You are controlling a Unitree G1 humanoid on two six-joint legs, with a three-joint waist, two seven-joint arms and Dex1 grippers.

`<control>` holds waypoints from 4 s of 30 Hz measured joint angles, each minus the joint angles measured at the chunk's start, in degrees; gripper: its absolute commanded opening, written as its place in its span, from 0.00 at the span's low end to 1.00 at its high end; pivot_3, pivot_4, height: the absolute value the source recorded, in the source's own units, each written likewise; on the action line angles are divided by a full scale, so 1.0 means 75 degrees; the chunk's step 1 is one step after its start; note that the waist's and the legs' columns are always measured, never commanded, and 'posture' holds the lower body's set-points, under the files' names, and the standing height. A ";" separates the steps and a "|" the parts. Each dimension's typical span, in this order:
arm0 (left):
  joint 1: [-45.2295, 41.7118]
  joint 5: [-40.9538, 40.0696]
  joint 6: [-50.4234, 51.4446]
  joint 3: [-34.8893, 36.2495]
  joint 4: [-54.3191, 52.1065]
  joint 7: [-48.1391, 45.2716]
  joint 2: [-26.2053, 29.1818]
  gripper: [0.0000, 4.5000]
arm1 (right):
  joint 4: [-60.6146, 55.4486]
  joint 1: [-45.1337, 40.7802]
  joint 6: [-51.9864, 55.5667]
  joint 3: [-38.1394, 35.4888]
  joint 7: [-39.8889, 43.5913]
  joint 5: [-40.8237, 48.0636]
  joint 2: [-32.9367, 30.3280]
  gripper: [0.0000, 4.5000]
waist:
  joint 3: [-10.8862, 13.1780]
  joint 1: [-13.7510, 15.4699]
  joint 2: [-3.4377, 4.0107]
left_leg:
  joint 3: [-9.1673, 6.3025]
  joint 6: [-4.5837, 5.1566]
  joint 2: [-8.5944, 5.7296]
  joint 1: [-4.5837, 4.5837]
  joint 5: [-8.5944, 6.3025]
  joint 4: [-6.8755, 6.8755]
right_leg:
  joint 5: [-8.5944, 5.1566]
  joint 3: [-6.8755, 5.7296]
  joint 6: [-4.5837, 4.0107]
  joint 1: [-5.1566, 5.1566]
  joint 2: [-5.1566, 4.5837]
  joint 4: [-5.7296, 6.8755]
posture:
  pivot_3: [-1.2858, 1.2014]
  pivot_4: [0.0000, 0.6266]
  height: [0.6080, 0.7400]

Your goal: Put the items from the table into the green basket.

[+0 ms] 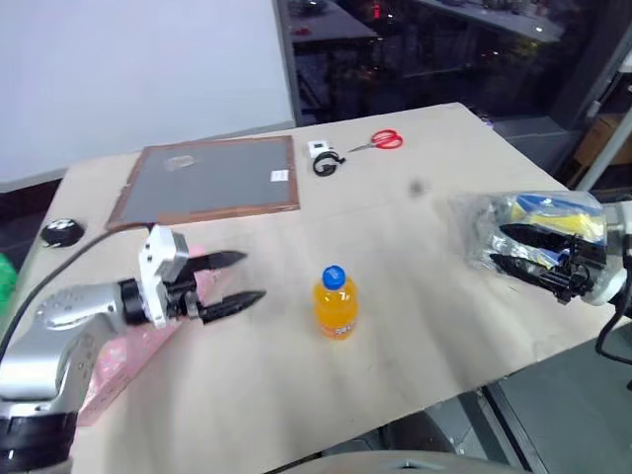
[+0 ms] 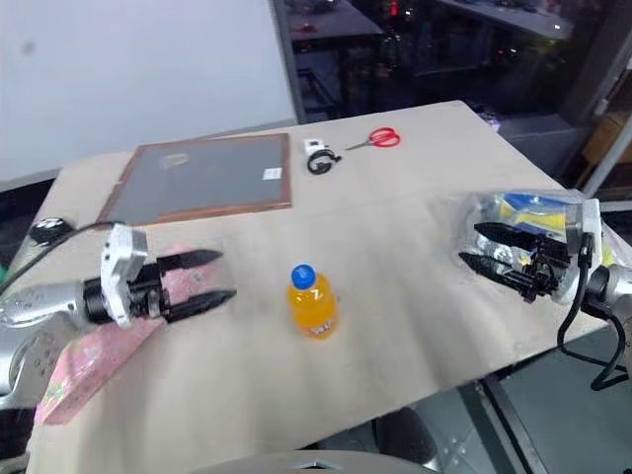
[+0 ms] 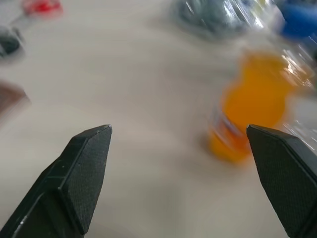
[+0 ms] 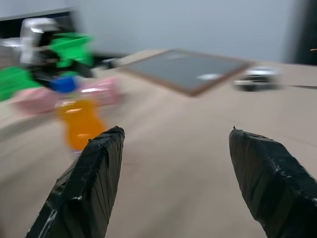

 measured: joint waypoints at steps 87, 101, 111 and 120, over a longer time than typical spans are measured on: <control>-0.4802 0.4667 -0.3748 0.0248 1.0260 0.6157 0.2801 0.69 | 0.1118 -0.4286 0.0526 0.2243 0.0461 -0.0376 0.2176 0.82 | -0.0034 0.1753 -0.0063 | -0.0125 -0.0029 -0.0015 -0.0170 0.0019 0.0120 | 0.0077 -0.0228 -0.0041 -0.0127 -0.0021 0.0127 | 0.57 0.00 1.00; -0.5404 0.4783 -0.4906 0.0119 1.1254 0.6505 0.2716 1.00 | 0.0701 -0.4281 0.0729 0.2210 0.0179 -0.0411 0.2171 0.82 | -0.0078 0.1702 -0.0114 | -0.0140 -0.0060 -0.0005 -0.0163 0.0039 0.0120 | 0.0084 -0.0244 -0.0057 -0.0125 -0.0011 0.0143 | 0.56 0.00 1.00; -0.3581 0.2064 -0.4017 0.0810 0.6727 0.2749 0.1465 1.00 | 0.0403 -0.3707 0.0688 0.1924 -0.0196 -0.0457 0.1929 0.82 | -0.0091 0.1688 -0.0071 | -0.0119 -0.0059 -0.0006 -0.0164 0.0038 0.0124 | 0.0085 -0.0231 -0.0064 -0.0121 -0.0026 0.0138 | 0.56 0.00 1.00; -0.1020 0.1211 -0.0782 -0.0662 0.1975 0.1542 0.1211 1.00 | -0.0100 -0.2283 0.0455 0.1846 -0.0181 -0.0844 0.1440 0.82 | -0.0079 0.1279 -0.0012 | -0.0111 -0.0055 0.0012 -0.0141 0.0037 0.0120 | 0.0070 -0.0222 -0.0079 -0.0119 -0.0003 0.0147 | 0.53 0.00 1.00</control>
